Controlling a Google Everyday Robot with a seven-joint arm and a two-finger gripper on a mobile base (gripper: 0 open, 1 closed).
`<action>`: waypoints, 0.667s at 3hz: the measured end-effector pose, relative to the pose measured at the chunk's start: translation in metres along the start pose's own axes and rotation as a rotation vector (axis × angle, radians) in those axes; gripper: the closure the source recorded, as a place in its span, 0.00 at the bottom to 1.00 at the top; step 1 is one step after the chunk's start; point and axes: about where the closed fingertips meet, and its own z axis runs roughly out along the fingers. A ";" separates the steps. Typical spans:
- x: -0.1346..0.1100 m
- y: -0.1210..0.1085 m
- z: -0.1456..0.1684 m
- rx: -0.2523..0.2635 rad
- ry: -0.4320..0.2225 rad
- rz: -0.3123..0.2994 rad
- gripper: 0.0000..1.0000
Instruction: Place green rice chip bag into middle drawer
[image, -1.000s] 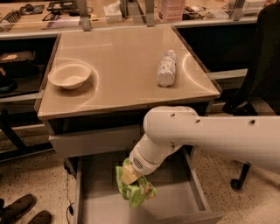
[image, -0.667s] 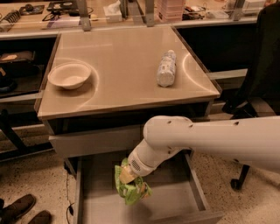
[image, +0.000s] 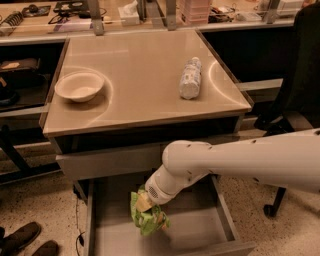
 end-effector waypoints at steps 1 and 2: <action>0.005 -0.006 0.018 0.018 -0.022 0.047 1.00; 0.012 -0.024 0.043 0.048 -0.063 0.121 1.00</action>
Offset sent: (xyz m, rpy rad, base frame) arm 0.0171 -0.0118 -0.0869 0.0157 -0.0271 -0.2556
